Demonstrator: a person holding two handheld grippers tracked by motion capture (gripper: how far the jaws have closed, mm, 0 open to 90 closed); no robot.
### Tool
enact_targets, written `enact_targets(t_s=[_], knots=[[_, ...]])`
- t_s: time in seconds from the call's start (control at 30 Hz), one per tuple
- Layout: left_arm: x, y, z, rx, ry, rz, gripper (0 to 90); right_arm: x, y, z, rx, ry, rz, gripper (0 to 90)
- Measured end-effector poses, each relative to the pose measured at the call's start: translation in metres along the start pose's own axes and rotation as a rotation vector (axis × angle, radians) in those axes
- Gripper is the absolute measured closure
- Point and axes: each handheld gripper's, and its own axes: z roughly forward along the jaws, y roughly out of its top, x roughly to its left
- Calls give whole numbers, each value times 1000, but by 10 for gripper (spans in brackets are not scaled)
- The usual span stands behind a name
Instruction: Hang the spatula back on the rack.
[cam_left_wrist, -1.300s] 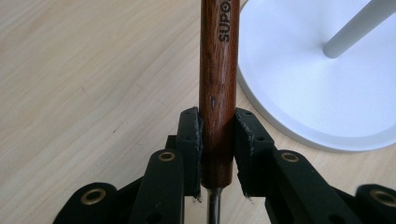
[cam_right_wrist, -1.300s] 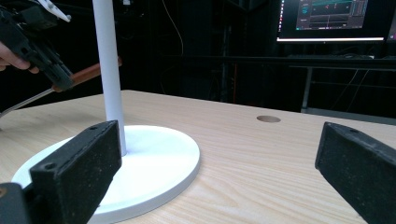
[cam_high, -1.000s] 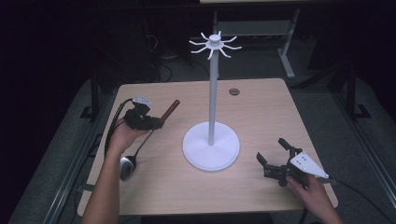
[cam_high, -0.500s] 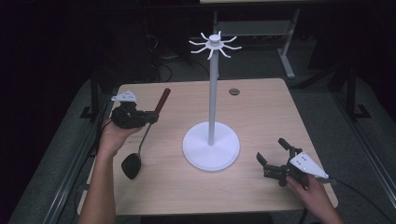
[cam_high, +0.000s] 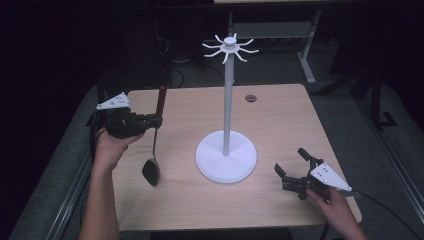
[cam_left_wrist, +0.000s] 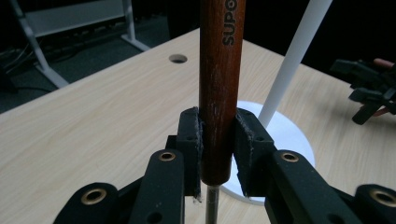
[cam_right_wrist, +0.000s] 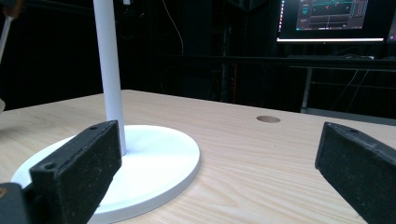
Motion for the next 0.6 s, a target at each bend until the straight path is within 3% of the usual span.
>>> enact_targets(t_s=[0.6], knots=[[-8,10,-20,-97,-37,14,731,0,0,0,0,0,0,0]])
